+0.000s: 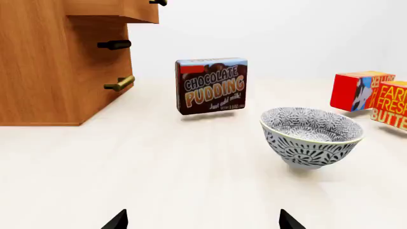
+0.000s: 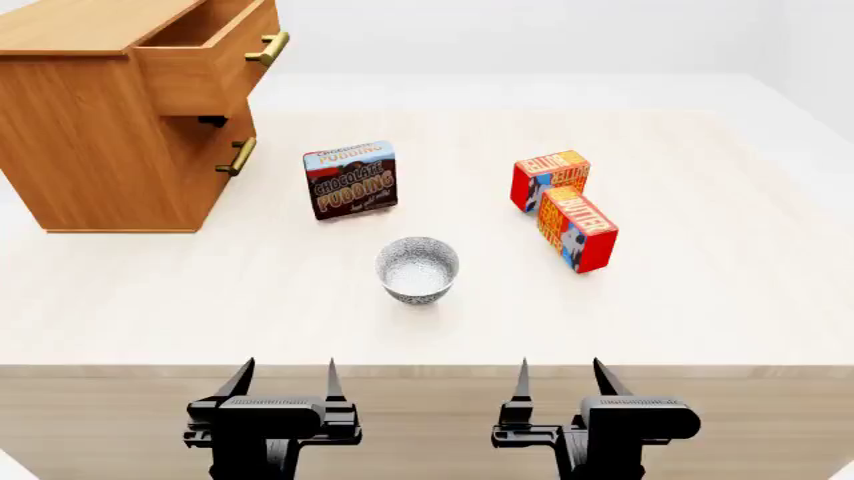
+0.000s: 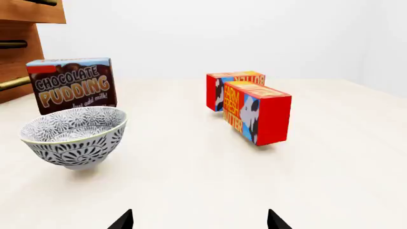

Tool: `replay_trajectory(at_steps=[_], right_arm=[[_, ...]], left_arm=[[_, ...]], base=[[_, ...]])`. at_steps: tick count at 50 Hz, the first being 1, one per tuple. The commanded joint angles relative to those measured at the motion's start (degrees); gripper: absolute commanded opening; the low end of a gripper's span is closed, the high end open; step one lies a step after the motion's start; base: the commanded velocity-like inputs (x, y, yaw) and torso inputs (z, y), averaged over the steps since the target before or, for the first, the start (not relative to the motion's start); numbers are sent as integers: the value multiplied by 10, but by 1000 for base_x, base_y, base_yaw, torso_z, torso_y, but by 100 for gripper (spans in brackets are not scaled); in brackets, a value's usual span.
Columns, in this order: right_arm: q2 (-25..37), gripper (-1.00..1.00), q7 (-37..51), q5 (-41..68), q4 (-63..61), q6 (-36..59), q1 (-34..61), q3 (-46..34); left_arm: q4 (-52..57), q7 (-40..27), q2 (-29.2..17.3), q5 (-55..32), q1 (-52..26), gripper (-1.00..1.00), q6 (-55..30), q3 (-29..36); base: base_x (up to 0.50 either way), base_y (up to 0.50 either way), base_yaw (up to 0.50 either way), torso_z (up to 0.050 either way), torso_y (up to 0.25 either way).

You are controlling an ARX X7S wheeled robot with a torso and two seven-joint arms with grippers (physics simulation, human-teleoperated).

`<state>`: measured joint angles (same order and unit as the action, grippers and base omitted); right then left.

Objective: Put the bowl in the top drawer of the cabinet.

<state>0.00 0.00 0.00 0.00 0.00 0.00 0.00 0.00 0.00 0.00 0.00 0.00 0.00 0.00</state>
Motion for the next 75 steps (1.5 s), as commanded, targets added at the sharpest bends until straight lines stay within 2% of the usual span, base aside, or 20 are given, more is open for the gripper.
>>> replay_trajectory(at_steps=[1,5,13,28,38,49,52,62,66,70,75], right_arm=[[9,100,11,7,-2,1,0,-13],[18,100,18,16,0,-2,1,-26],[30,100,25,28,-4,4,2,-39],[65,100,39,58,-150,157,54,-32],[112,100,23,91,-264,333,149,-18],[148,100,27,105,-304,510,291,-6],[155,100,16,107,-288,522,321,-23],[160,100,9,110,-294,551,371,-49],[158,100,6,114,-287,542,376,-50],[157,100,-1,118,-281,539,388,-54],[157,100,1,112,-266,530,395,-68]], left_arm=[[-3,-10,-10,-7,1,100,7,11],[-7,-25,-19,-4,2,100,25,24],[1,-3,-34,-38,14,100,48,43],[48,-7,-56,-30,-92,100,-39,72],[9,-10,-54,-38,-240,100,-118,76],[-20,-23,-38,-105,-460,100,-363,41],[-37,-38,-34,-104,-505,100,-368,38],[-127,-57,-26,-140,-721,100,-502,22],[-166,-51,-26,-153,-793,100,-512,16],[-191,-52,-27,-160,-833,100,-518,14],[-176,-56,-27,-175,-836,100,-558,17]], base=[[0,0,0,0,0],[0,0,0,0,0],[0,0,0,20,0],[0,0,0,50,0],[0,0,0,50,0],[0,0,0,50,0],[0,0,0,44,0],[70,252,0,0,0],[285,479,0,0,0],[473,260,0,0,0],[500,23,0,0,0]])
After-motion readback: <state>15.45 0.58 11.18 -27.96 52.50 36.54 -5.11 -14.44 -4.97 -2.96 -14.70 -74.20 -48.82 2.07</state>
